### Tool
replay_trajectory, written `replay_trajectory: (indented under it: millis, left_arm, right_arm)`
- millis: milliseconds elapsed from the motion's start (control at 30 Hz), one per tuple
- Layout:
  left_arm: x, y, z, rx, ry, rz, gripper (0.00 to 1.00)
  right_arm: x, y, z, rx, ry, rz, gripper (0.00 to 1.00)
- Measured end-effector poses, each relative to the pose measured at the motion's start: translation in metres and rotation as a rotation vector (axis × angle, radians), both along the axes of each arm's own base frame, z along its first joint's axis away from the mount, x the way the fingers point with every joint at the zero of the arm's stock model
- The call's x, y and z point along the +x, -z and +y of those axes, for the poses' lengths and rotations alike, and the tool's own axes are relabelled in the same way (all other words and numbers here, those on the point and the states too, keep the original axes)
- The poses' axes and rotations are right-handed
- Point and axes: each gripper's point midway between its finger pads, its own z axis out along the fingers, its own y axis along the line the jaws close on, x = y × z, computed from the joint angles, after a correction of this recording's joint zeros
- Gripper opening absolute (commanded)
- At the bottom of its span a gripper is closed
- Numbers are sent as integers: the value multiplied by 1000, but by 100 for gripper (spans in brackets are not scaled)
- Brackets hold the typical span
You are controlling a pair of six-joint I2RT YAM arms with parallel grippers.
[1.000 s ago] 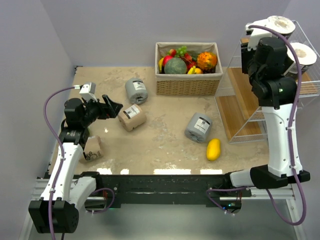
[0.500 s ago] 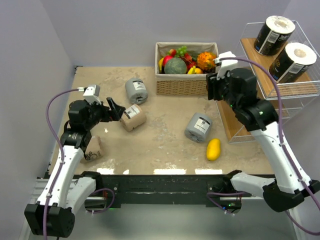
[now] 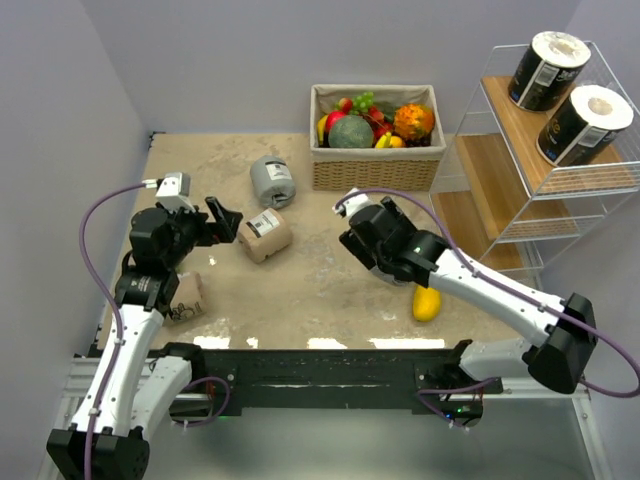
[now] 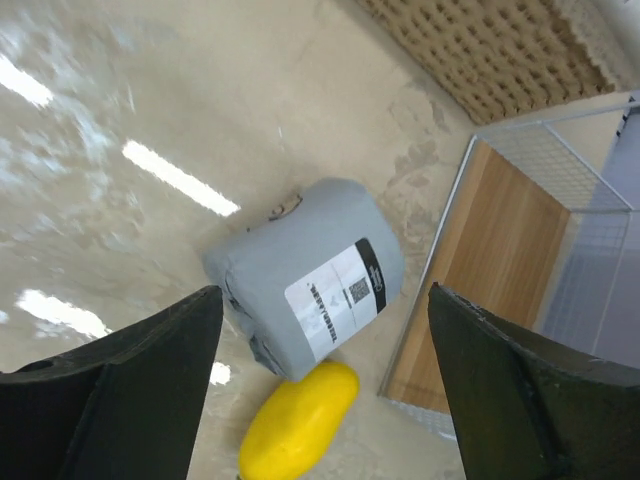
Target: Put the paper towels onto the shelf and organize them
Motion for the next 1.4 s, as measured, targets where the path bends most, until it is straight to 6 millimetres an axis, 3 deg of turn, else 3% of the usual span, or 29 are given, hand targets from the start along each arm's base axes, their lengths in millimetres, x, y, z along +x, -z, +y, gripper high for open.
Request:
replay_trajectory:
  millis: [133, 300, 567, 867, 1100, 1267, 1400]
  left_arm:
    - [-2, -6, 2, 1, -10, -23, 100]
    - [-2, -5, 2, 1, -10, -20, 100]
    - [-1, -4, 2, 1, -9, -16, 100]
    - [-2, -5, 2, 1, -9, -17, 100]
    - [-2, -5, 2, 0, -9, -17, 100]
    - [-2, -5, 1, 0, -8, -17, 100]
    - [-2, -5, 1, 0, -7, -17, 100]
  right_arm:
    - [-8, 41, -16, -186, 0, 32, 93]
    - [-16, 64, -34, -284, -15, 43, 93]
    - [-11, 70, -33, -326, -14, 30, 93]
    - [-18, 101, -32, -408, -46, 93, 91]
    - [-18, 110, -34, -450, -44, 101, 91]
    - [-13, 119, -41, -535, -9, 96, 88]
    - [-7, 125, -40, -581, 4, 79, 76]
